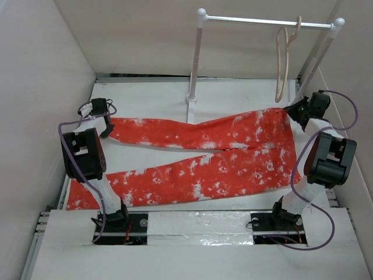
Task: Place the trousers on the hanger
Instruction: Flatten out the trousers at the center of the board.
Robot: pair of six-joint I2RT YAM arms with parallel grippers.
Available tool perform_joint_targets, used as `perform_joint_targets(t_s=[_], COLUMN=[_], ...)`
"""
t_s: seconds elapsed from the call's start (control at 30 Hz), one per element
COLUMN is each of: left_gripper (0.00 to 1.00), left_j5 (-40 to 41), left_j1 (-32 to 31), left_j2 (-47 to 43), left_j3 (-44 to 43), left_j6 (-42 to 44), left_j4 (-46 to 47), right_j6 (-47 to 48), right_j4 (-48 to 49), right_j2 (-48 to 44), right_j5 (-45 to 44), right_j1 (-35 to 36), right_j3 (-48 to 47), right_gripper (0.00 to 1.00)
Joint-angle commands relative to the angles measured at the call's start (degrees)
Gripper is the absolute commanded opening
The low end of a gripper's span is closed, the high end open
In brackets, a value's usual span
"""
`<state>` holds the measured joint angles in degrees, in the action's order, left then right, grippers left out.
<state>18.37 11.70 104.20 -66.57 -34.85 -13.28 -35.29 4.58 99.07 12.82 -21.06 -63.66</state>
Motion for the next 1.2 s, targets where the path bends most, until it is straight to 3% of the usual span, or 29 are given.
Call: perform_joint_targets(t_s=[0.0, 0.17, 0.33, 0.43, 0.47, 0.5, 0.57, 0.6, 0.67, 0.77, 0.83, 0.93, 0.97, 1.0, 1.03, 1.07, 1.17], left_gripper=[0.00, 0.00, 0.00, 0.24, 0.47, 0.59, 0.82, 0.83, 0.84, 0.81, 0.78, 0.60, 0.37, 0.26, 0.17, 0.06, 0.00], left_j5=[3.16, 6.95, 2.03, 2.80, 2.90, 3.16, 2.99, 2.90, 2.72, 0.54, -1.22, -4.91, -7.36, -8.52, -9.66, -10.54, -13.34], left_j1=[0.51, 0.51, 0.51, 0.51, 0.51, 0.51, 0.51, 0.51, 0.51, 0.51, -0.80, -4.05, -4.58, -4.59, -4.59, -4.59, -4.59], left_j2=[-3.30, -9.45, -4.65, -1.38, -1.55, -1.89, -5.05, -5.93, -8.31, -12.08, -16.98, -24.71, -26.84, -28.77, -32.62, -34.57, -40.21], left_j3=[-0.06, 5.38, 4.78, 2.32, 1.88, 1.79, 2.75, 2.84, 2.23, 2.75, 4.16, 7.06, 8.80, 9.78, 10.83, 12.58, 13.65], left_j6=[-0.91, -2.85, -4.17, -5.58, -4.62, -4.70, -4.18, -3.82, -3.47, -2.77, -2.50, -2.24, -2.15, -2.06, -1.89, -1.63, -0.31], left_j4=[-0.96, 1.93, 0.19, -3.94, -4.12, -4.30, -2.82, -2.54, -2.72, -2.37, -1.05, 1.67, 2.89, 3.34, 3.69, 4.13, 4.75], right_j6=[-1.18, -4.17, -3.47, -3.91, -3.91, -4.00, -3.74, -3.13, -2.33, -1.36, -1.10, 0.83, 1.53, 3.28, 3.99, 5.22, 8.12], right_j4=[4.20, 13.88, 4.22, 5.78, 6.31, 6.49, 5.88, 5.36, 4.21, 4.65, 7.44, 12.89, 13.17, 13.78, 13.70, 14.05, 14.58], right_j2=[1.83, 0.07, 6.49, 5.18, 4.30, 3.51, 0.61, -0.62, -5.01, -11.93, -15.81, -23.29, -25.57, -26.46, -27.16, -28.04, -26.48], right_j5=[-2.00, -3.77, -2.80, -3.68, -3.59, -3.50, -3.07, -3.24, -4.11, -5.17, -5.00, -5.00, -5.17, -4.74, -4.56, -5.17, -5.43], right_j1=[-1.70, -2.32, -2.32, -2.32, -1.80, -1.79, -1.18, -0.39, 1.63, 5.84, 8.74, 18.48, 24.69, 28.06, 31.57, 39.61, 52.83], right_j3=[-3.49, 4.50, -1.55, -0.33, -0.07, -0.15, -0.67, -0.76, 0.02, 5.19, 9.76, 20.57, 24.25, 25.59, 26.47, 27.70, 26.49], right_gripper=[0.00, 0.00, 0.01, 0.28, 0.36, 0.50, 0.60, 0.68, 0.74, 0.74, 0.65, 0.39, 0.33, 0.21, 0.15, 0.00, 0.00])
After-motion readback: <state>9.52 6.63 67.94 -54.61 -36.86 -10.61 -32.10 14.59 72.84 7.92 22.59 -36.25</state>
